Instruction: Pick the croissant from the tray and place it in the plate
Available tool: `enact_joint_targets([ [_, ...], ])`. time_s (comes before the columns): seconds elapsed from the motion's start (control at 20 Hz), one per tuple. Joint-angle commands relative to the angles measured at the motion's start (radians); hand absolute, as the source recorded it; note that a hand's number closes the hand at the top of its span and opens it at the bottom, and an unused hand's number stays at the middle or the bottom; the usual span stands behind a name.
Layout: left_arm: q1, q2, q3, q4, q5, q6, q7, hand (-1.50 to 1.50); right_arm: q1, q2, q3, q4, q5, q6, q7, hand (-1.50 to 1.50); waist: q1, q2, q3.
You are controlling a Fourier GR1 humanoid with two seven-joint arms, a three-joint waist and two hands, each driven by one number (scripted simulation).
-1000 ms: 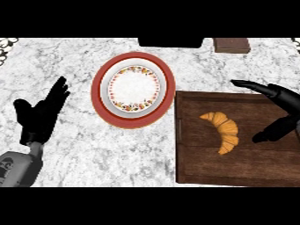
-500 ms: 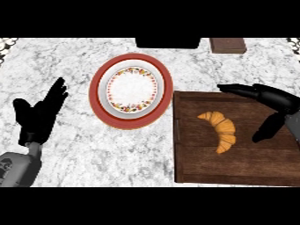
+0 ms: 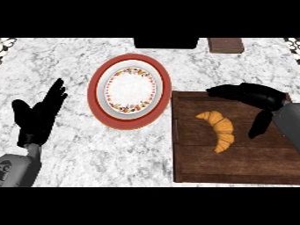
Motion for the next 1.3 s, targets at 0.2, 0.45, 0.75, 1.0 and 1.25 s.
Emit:
enact_joint_targets([
  [0.2, 0.007, -0.039, 0.025, 0.032, -0.033, -0.021, -0.019, 0.0, -0.027, 0.011, 0.018, 0.013, 0.127, 0.091, -0.024, -1.5, -0.006, -0.001, -0.001],
  [0.45, -0.019, -0.059, 0.059, 0.05, -0.064, -0.026, -0.022, 0.0, -0.003, 0.108, -0.02, 0.013, 0.185, 0.053, 0.049, -1.5, -0.009, -0.001, 0.0],
  [0.75, 0.006, -0.064, 0.09, 0.047, -0.086, -0.062, -0.032, 0.0, 0.013, 0.12, -0.053, -0.002, 0.275, 0.042, 0.053, -1.5, -0.01, -0.001, 0.0],
  [1.0, 0.04, -0.055, 0.119, 0.02, -0.07, -0.11, -0.021, 0.0, -0.024, 0.187, -0.068, 0.077, 0.354, 0.005, 0.061, -1.5, -0.002, 0.0, 0.0],
  [1.25, 0.069, -0.076, 0.09, -0.073, -0.11, -0.065, 0.037, 0.0, 0.041, 0.182, -0.007, 0.01, 0.413, 0.008, 0.03, 1.5, -0.003, -0.003, 0.0],
])
